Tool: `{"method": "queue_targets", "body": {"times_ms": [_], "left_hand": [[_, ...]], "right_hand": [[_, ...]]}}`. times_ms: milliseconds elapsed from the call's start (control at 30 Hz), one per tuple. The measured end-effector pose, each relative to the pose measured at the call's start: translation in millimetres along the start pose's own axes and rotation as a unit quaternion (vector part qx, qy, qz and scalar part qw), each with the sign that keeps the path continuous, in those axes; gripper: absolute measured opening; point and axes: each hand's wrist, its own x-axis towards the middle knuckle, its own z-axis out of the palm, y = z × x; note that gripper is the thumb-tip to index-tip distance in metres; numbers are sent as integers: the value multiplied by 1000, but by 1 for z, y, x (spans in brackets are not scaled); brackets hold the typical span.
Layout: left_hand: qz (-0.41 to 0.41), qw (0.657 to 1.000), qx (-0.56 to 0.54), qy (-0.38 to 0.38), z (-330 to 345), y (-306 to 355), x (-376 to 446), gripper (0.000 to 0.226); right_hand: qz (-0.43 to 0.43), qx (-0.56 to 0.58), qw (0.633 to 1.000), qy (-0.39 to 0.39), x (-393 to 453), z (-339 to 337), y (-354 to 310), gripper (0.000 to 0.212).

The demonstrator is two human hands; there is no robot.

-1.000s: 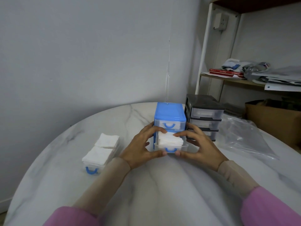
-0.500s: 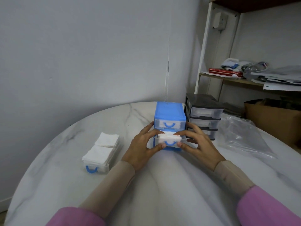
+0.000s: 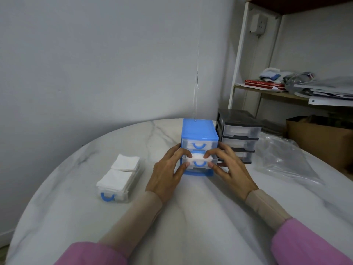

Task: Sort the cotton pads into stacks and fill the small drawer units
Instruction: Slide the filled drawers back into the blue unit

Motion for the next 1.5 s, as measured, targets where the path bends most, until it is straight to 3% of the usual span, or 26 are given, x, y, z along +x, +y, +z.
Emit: {"method": "queue_targets", "body": {"times_ms": [233, 467, 567, 767, 933, 1033, 1233, 1500], "left_hand": [[-8, 1000, 7, 3, -2, 0, 2, 23], [-27, 1000, -11, -1, 2, 1, 2, 31], [-23, 1000, -6, 4, 3, 0, 1, 24], [-67, 994, -69, 51, 3, 10, 1, 7], [-125, 982, -109, 91, 3, 18, 4, 27], [-134, 979, -110, 110, 5, 20, 5, 31], [-153, 977, -93, 116, 5, 13, 6, 30], [-126, 985, -26, 117, -21, 1, 6, 25]], "right_hand": [[5, 1, 1000, 28, 1, -2, 0, 14], [10, -14, 999, 33, 2, -2, -1, 21], [28, -18, 999, 32, 3, -1, -1, 23], [3, 22, 995, 102, 6, 0, 3, 11], [13, 50, 988, 144, 8, 3, 4, 34], [7, 37, 985, 170, 10, 8, 3, 40], [15, 20, 983, 184, 12, 11, 1, 31], [85, -89, 976, 180, -1, 17, -11, 38]]}}
